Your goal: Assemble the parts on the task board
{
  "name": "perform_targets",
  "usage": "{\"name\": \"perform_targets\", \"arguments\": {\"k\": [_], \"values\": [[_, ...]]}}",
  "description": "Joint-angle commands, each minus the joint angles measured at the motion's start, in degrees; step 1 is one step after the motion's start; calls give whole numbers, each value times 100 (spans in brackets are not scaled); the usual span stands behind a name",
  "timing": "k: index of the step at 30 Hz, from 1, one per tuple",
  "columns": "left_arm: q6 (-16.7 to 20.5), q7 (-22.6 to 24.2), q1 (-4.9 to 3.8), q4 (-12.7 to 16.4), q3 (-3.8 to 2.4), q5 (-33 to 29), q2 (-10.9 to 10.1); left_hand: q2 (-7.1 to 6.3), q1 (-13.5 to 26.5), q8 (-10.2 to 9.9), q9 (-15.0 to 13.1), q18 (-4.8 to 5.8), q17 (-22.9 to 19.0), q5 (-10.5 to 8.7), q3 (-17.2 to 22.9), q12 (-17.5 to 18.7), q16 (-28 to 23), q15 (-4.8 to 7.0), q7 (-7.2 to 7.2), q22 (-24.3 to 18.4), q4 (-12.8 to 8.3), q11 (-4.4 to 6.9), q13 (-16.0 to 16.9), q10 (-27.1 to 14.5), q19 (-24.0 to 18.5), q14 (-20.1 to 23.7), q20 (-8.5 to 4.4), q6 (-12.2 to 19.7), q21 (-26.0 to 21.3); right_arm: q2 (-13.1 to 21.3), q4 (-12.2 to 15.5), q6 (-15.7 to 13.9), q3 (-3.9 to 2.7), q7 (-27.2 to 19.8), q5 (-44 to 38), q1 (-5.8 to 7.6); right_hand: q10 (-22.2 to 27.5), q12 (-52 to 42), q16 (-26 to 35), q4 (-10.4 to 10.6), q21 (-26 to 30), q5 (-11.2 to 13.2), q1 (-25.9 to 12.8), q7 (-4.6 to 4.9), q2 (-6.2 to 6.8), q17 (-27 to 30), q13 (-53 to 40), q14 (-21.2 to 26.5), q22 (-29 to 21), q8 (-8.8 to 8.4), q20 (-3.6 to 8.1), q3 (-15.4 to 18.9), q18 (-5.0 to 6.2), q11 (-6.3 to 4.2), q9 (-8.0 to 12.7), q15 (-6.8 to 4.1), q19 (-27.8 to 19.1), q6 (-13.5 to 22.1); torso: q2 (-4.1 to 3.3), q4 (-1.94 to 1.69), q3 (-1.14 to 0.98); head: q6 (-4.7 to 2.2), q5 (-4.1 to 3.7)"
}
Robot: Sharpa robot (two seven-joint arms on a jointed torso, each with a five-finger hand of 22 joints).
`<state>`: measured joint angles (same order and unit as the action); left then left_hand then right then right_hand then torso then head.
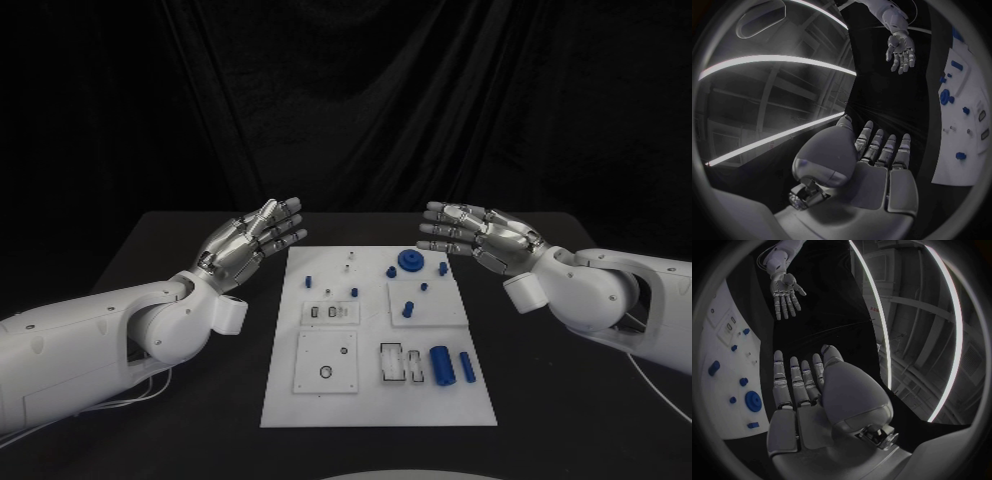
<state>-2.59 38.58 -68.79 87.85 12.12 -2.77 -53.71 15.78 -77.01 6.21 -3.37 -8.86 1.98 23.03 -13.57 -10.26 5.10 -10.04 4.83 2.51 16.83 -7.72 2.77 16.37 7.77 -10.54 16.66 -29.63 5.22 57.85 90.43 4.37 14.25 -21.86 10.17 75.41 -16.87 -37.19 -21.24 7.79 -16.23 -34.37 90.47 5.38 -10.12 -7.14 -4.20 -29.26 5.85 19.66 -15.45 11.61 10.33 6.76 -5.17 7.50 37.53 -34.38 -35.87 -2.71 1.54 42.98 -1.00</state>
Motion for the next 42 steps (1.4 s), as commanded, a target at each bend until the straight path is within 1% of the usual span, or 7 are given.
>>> {"name": "perform_targets", "arguments": {"k": [1,7,11,15,22,32,42], "values": [[306,907,-34,80,-6,227,-106,1,-79,29,-11,-135,15,91,-22,-85,58,16,4,-8,-13,-15,13,90,65,-111,-8,-83,40,13,3,-170,-11,74,-807,189,-223,-173,-315,-281,-215,-252,341,63,29,-115,-9,-451,72,48,118,-238,27,89,-4,36,466,-125,-174,-40,27,19,-28],[426,1001,-55,195,-17,246,-280,2,-263,1,-3,-145,34,323,-2,-231,165,8,14,-17,-15,-48,21,193,104,-281,-8,-120,56,-70,-76,-362,-10,569,-2177,674,-665,-318,-705,-558,-686,-84,545,147,171,-241,9,-1242,297,102,287,-538,-1,161,4,18,1033,-385,-273,-56,28,150,-8],[453,996,-64,283,-24,250,-342,-6,-277,-5,-2,-145,32,349,-4,-225,164,12,3,-18,-16,-38,17,168,107,-273,-9,-121,57,-173,-112,-680,-10,873,-3773,960,-1147,-388,-971,-773,-1400,923,707,147,298,-305,18,-2067,696,194,567,-626,6,125,-15,-209,1585,-713,-365,-88,46,179,-33],[472,997,-73,391,-34,252,-413,-55,-453,-365,100,-95,31,480,-17,-6,197,-118,-783,-42,-16,64,-33,-418,108,-249,3,1018,46,-394,-176,-999,-11,1285,-5765,1169,-1803,-67,-1188,-679,-2459,1482,619,29,511,-378,62,-3043,1396,-25,811,-899,-4,9,87,-514,1878,-961,-537,-104,57,173,-16],[436,961,-110,642,-73,252,-588,-31,-424,-434,142,-59,2,448,-58,144,102,-147,-999,-61,-15,98,-70,-724,41,-40,7,1503,2,-656,-174,-1152,-11,2159,-7947,1251,-1988,240,-1766,-46,-2899,2095,-37,-77,917,-714,34,-3557,1720,-318,808,-871,22,10,99,-587,2206,-1108,-739,-175,111,31,-81],[412,938,-131,1150,-118,-152,-1054,-78,-493,-426,137,-64,-47,566,-61,166,-101,-35,-935,-89,-34,64,-77,-856,-119,379,-11,1588,-94,-871,-87,-1498,-11,2894,-10686,1236,-2261,349,-2832,308,-3169,2039,-209,-337,1270,-1328,-11,-3912,1975,-722,991,-1160,23,-212,-36,-818,2856,-1348,-856,-254,145,39,-215],[360,936,-132,1268,-123,-209,-1118,-115,-508,-410,127,-132,-97,607,-71,169,-285,154,-913,-130,-43,80,-87,-1013,-374,735,-66,1558,-247,-869,-72,-1621,-11,2981,-11247,1085,-2330,541,-3201,382,-3447,1882,-273,-308,1401,-1557,1,-4018,2240,-900,1061,-1324,13,-240,-94,-871,2981,-1316,-1017,-354,191,-69,-265]]}}
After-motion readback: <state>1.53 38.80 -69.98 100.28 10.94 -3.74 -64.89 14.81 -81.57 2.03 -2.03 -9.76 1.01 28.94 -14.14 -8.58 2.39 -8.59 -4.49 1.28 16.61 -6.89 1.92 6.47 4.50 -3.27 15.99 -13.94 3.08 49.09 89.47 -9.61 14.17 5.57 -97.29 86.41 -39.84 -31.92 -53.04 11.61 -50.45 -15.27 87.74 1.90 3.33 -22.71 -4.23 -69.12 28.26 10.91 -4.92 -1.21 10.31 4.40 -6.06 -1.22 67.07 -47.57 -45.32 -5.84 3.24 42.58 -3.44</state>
